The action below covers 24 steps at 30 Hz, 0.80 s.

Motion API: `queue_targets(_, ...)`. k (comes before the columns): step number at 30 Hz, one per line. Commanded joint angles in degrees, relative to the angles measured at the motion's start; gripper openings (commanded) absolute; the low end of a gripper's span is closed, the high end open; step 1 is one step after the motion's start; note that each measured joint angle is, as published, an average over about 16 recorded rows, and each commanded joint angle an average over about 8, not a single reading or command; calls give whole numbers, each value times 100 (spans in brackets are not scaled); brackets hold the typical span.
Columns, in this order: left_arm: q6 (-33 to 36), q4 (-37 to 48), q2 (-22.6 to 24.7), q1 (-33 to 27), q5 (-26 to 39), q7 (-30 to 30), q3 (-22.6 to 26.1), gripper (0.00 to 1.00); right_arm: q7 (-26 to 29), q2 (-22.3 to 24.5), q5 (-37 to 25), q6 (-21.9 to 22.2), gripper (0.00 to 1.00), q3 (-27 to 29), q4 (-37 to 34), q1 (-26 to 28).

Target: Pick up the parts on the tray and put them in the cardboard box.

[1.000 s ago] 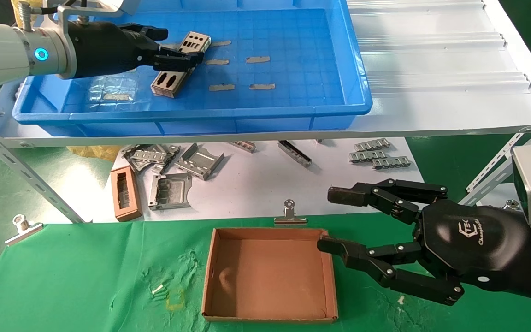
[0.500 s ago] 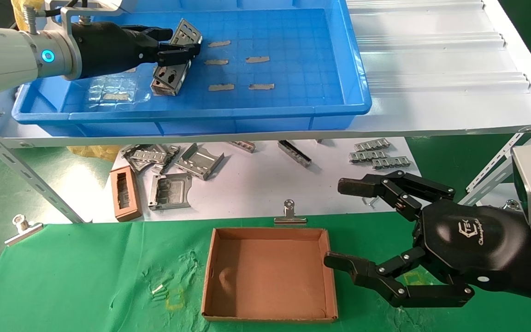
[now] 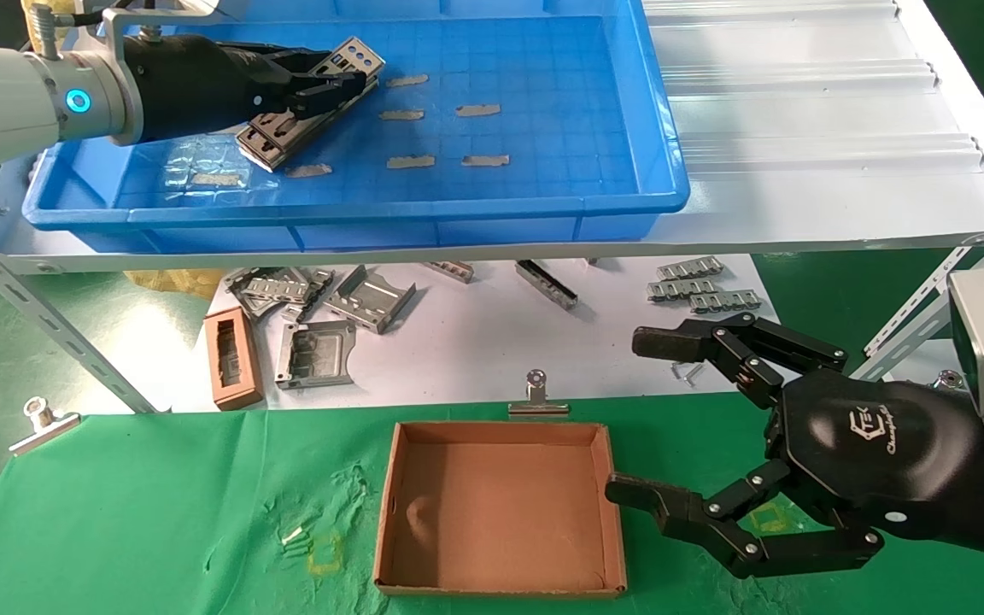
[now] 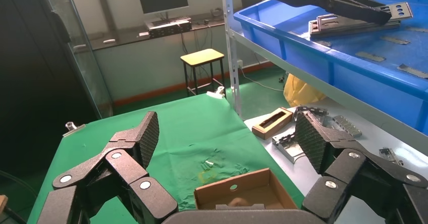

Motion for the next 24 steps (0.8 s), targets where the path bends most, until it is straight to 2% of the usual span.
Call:
queue_targets(1,26,-1,-10,-10,-3,18,-2,0,0,0,0,0,100,0,0,0)
queue_targets(16,237,-13,-137,-195,-107,59,-74,0,0,0,0,0,100,0,0,0)
queue_targets(20,632,-65,-260,-263,-171,87,-116,0,0,0,0,0,100,0,0,0)
queue_targets(24,1417,-162,-446,-314,-237,178,-153,0,0,0,0,0,100,0,0,0)
